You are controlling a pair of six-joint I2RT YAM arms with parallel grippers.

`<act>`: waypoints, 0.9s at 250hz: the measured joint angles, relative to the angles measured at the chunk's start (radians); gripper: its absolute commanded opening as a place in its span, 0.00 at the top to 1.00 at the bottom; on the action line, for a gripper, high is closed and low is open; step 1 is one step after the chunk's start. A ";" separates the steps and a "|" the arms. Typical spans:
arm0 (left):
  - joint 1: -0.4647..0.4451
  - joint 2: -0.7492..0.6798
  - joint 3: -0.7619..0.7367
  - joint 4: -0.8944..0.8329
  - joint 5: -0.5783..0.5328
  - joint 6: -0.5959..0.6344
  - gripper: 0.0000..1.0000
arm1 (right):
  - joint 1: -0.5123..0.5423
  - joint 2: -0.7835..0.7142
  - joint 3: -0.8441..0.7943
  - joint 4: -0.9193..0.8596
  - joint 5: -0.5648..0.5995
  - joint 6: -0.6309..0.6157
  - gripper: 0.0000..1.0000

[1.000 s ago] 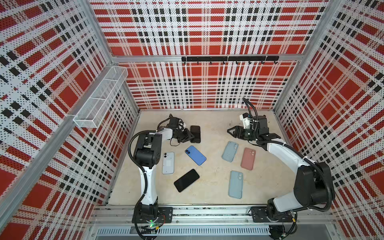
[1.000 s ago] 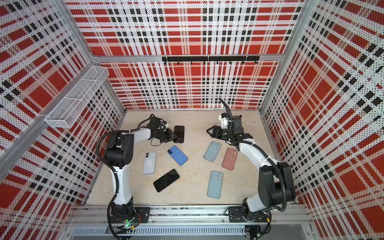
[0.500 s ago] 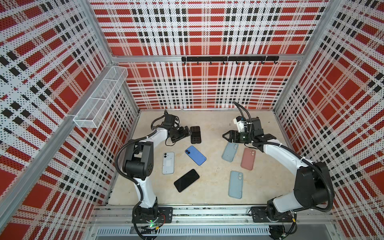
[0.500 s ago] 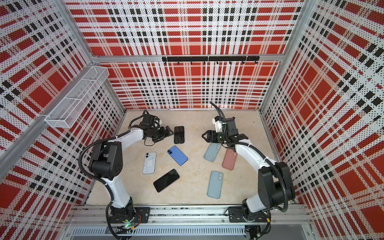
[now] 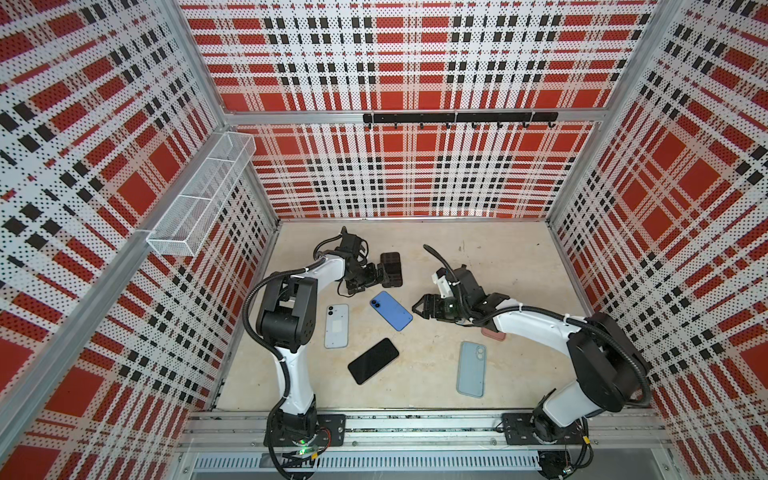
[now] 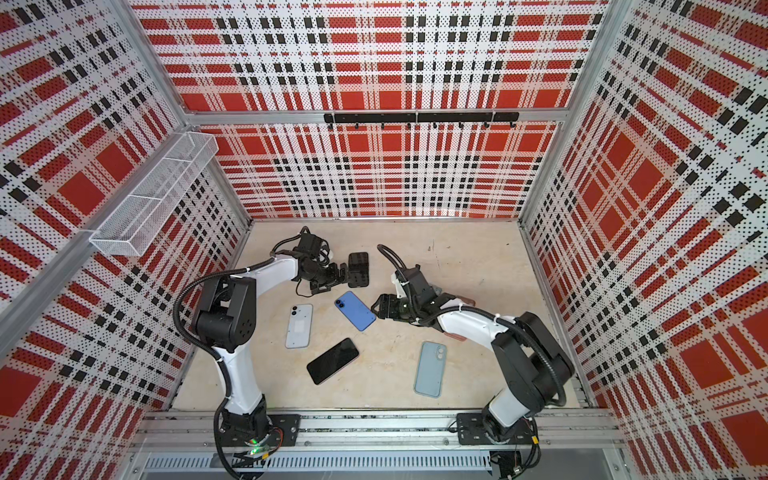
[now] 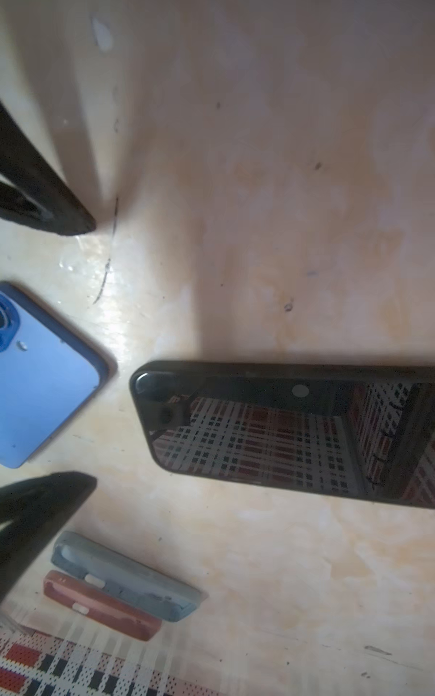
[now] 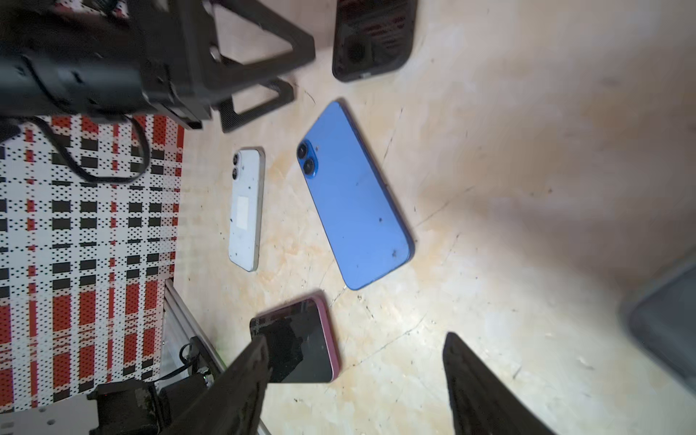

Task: Put the phone into the phone case

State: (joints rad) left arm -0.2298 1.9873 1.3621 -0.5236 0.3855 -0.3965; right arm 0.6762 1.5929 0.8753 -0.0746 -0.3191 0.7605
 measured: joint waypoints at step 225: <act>-0.153 -0.156 -0.219 -0.022 -0.005 -0.039 0.00 | -0.016 0.233 -0.127 0.531 -0.064 0.301 0.25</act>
State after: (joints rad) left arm -0.3828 1.8309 1.1435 -0.5457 0.3805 -0.4355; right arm 0.6601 1.8263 0.7483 0.4561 -0.3836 1.0615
